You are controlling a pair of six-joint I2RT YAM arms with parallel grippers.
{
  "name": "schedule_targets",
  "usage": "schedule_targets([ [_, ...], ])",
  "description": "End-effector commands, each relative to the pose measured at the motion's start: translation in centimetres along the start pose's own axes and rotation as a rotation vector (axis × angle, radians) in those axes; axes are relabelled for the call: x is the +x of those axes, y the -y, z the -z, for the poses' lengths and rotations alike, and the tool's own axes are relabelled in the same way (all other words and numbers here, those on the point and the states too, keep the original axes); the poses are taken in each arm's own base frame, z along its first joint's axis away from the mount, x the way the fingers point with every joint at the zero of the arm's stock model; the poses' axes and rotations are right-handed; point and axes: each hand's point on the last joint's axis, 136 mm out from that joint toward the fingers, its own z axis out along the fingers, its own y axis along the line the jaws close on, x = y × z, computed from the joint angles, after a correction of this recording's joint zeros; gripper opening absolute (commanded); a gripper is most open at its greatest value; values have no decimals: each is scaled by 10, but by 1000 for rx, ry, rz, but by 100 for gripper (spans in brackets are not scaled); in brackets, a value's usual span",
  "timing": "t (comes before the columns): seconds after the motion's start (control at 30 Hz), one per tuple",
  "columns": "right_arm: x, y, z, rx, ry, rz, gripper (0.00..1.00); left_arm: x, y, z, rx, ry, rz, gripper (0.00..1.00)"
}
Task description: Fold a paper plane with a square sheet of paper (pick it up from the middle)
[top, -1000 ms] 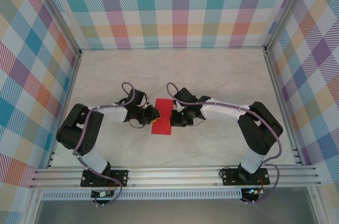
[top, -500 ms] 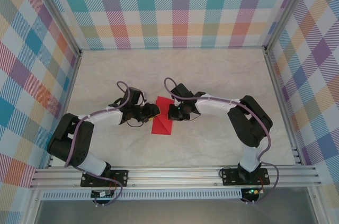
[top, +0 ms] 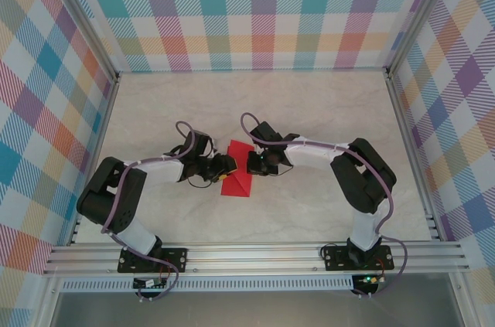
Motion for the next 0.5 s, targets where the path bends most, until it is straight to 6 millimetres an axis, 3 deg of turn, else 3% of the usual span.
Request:
schedule_targets([
  [0.0, -4, 1, -2, -2, 9, -20, 11, 3, 12, -7, 63, -17, -47, 34],
  [0.17, -6, 0, 3, -15, 23, -28, 11, 0, 14, -7, 57, 7, -106, 18],
  [0.3, -13, 0, 23, -21, 86, -35, 14, -6, 15, 4, 14, 54, -154, 7],
  [0.4, -18, 9, 44, 23, 156, -36, 23, -9, 20, 18, -10, 83, -185, 5],
  [0.47, -22, 18, 59, 74, 207, -43, 35, -11, 23, 30, -46, 110, -207, 4],
])
